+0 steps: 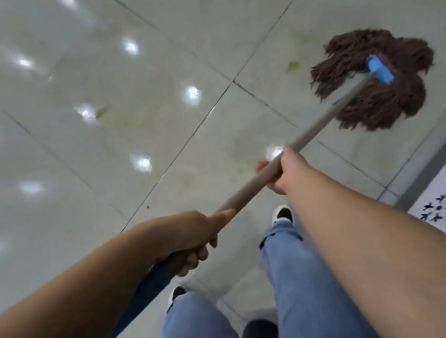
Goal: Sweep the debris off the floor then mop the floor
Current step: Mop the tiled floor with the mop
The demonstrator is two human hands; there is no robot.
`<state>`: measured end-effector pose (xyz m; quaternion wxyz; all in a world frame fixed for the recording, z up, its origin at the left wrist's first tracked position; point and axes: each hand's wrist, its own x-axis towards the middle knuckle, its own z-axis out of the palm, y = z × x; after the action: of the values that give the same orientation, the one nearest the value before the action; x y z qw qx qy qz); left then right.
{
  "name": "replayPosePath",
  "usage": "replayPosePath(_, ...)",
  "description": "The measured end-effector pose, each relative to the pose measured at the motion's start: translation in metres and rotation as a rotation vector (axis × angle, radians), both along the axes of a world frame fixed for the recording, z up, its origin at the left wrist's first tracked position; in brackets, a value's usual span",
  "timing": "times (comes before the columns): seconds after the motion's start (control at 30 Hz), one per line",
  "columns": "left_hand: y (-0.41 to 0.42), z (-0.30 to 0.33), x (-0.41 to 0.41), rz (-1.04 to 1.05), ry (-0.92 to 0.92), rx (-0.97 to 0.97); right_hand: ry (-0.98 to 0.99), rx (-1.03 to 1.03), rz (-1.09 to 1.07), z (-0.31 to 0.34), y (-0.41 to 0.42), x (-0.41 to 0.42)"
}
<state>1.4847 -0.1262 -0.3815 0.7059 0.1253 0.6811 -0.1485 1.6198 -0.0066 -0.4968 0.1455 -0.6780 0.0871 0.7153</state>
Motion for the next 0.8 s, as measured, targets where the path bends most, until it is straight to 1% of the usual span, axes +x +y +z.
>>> replayPosePath(0.1,0.098,0.002,0.060,0.006,0.025,0.059,-0.017,0.072,-0.052,0.008,0.077,0.043)
replayPosePath(0.2,0.178,0.005,0.112,0.032,-0.011,0.105,-0.035,0.133,-0.196,0.012,0.145,0.080)
replayPosePath(0.23,0.200,0.007,0.128,0.046,-0.026,0.111,-0.065,0.144,-0.207,0.015,0.166,0.093)
replayPosePath(0.33,0.253,0.013,0.163,0.048,-0.080,0.109,-0.165,0.132,-0.124,0.019,0.223,0.128)
replayPosePath(0.47,0.319,0.019,0.183,0.055,-0.151,0.123,-0.205,0.085,-0.054,0.024,0.291,0.153)
replayPosePath(0.6,0.389,0.014,0.189,0.026,-0.179,0.049,-0.205,0.059,-0.059,0.021,0.360,0.166)
replayPosePath(0.67,0.422,0.009,0.194,0.036,-0.182,0.031,-0.204,0.060,-0.070,0.015,0.391,0.171)
replayPosePath(0.8,0.476,0.006,0.213,0.068,-0.163,0.067,-0.220,0.073,-0.054,0.013,0.444,0.191)
